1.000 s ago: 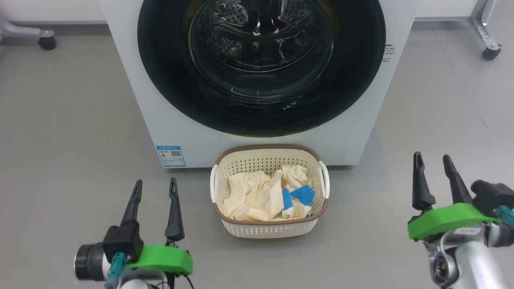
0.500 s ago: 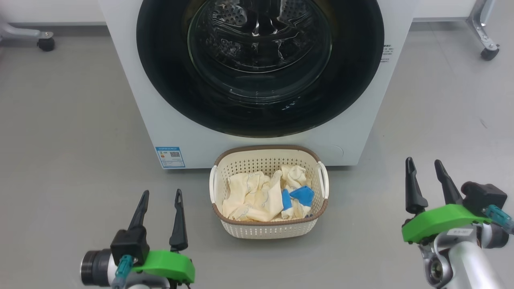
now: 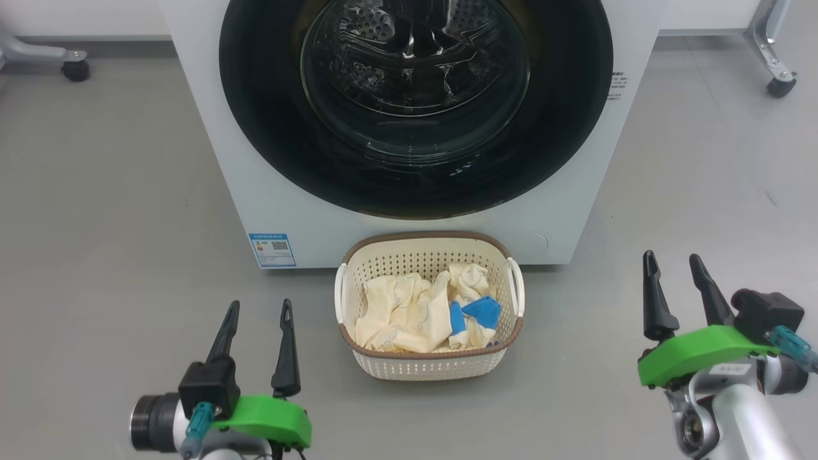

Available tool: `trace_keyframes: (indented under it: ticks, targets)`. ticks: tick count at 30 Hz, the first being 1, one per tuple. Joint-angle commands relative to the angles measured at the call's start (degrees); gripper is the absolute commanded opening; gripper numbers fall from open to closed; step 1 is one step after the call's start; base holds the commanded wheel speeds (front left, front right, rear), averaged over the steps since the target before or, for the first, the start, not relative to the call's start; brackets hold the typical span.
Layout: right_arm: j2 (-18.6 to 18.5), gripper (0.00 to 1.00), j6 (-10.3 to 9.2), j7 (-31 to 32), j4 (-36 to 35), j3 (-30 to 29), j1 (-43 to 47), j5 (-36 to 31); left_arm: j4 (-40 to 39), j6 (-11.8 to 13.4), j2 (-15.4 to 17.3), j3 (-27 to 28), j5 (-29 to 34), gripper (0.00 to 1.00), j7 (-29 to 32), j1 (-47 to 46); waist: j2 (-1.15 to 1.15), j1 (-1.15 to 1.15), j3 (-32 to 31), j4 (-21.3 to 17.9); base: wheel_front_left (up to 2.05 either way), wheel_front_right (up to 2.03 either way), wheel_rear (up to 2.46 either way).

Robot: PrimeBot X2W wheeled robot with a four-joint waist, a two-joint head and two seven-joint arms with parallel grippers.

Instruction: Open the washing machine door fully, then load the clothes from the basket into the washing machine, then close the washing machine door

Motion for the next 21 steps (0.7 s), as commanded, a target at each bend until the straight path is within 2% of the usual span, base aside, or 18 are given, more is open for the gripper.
trace_keyframes:
  ticks: [1,21]
  targets:
    - [-1.0,1.0,-0.17,-0.5,-1.8,1.6,-3.1,-0.3,-1.6,0.2,0.8,1.8,-0.5,1.0,-0.6,-2.8,0.0,0.0,0.0,0.0,0.0,0.0,0.0]
    - [-1.0,1.0,-0.17,-0.5,-1.6,1.6,-3.3,-0.2,-1.4,-0.1,0.8,2.0,-1.6,1.0,-0.6,-2.5,0.0,0.0,-0.1,0.0,0.0,0.0,0.0]
